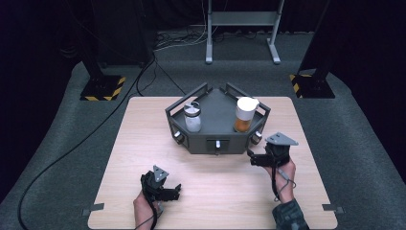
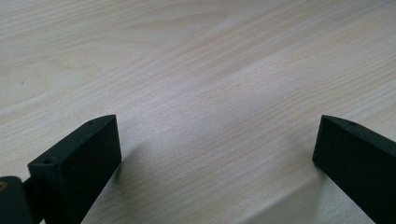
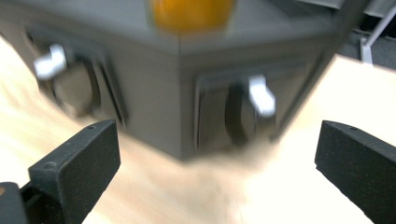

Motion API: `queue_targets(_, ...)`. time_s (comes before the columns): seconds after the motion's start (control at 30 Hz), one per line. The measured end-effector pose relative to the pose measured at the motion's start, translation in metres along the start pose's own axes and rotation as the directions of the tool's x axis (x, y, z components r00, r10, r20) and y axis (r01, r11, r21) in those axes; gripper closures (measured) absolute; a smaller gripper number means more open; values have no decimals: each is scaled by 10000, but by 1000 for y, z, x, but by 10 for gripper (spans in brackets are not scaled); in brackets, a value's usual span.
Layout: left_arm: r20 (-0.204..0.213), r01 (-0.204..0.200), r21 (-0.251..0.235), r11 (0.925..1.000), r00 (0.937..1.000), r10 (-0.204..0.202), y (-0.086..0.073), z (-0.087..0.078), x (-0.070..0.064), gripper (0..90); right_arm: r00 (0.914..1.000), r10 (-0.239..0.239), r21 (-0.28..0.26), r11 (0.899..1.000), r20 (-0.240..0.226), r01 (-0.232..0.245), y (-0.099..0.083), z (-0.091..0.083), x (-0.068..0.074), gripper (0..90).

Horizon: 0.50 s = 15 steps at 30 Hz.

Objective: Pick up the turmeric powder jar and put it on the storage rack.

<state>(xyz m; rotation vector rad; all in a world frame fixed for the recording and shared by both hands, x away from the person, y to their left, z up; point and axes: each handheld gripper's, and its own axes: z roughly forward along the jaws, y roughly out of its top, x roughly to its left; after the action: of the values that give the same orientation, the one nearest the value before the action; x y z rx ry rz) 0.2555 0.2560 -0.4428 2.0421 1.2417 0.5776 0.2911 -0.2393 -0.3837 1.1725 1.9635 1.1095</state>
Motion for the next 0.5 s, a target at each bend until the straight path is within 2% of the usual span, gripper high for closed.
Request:
queue_targets(0.13,5,29,-3,10000,10000,-29,0,0,0,8,10000,7,357,9994,63,-9,-27,-3,1,0)
queue_targets(0.2,-16,0,-16,10000,10000,0,0,0,-1,8,9997,-105,571,9983,235,91,-39,-4,4,0)
queue_targets(0.3,-15,3,-13,10000,10000,-3,0,0,0,8,9997,227,737,9970,116,-235,-56,-6,-1,0)
queue_targets(0.5,-19,-2,-14,10000,10000,2,0,0,-1,8,9987,496,1222,9912,142,-510,-73,-8,-7,0)
